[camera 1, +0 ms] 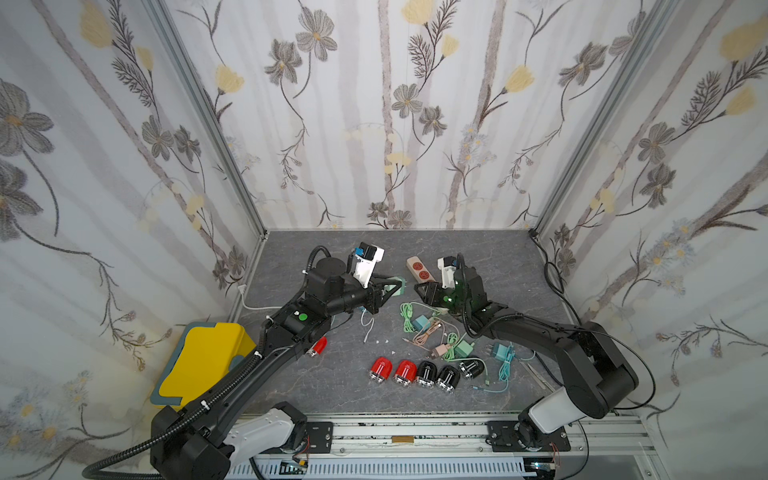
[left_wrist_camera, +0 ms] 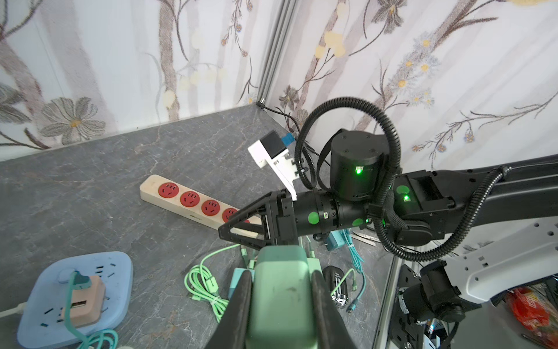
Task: Unplug the electric shaver
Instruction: Place the plug at the center of the board.
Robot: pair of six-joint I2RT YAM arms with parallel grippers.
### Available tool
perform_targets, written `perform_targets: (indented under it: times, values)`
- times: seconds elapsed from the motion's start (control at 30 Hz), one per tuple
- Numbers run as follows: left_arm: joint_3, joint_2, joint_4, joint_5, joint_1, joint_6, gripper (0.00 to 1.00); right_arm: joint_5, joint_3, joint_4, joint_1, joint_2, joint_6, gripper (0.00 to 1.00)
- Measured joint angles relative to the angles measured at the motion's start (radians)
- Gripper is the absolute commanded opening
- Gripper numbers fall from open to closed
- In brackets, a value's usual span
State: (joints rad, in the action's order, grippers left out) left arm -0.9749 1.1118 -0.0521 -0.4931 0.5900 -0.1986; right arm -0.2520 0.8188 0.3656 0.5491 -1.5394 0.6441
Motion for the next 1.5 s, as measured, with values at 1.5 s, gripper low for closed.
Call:
perform_targets:
  times: [1.5]
  values:
    - [0.405,0.370,0.264,0.053,0.071,-0.210,0.34,-0.003,-0.041,-0.033,-0.003,0.048,-0.034,0.47]
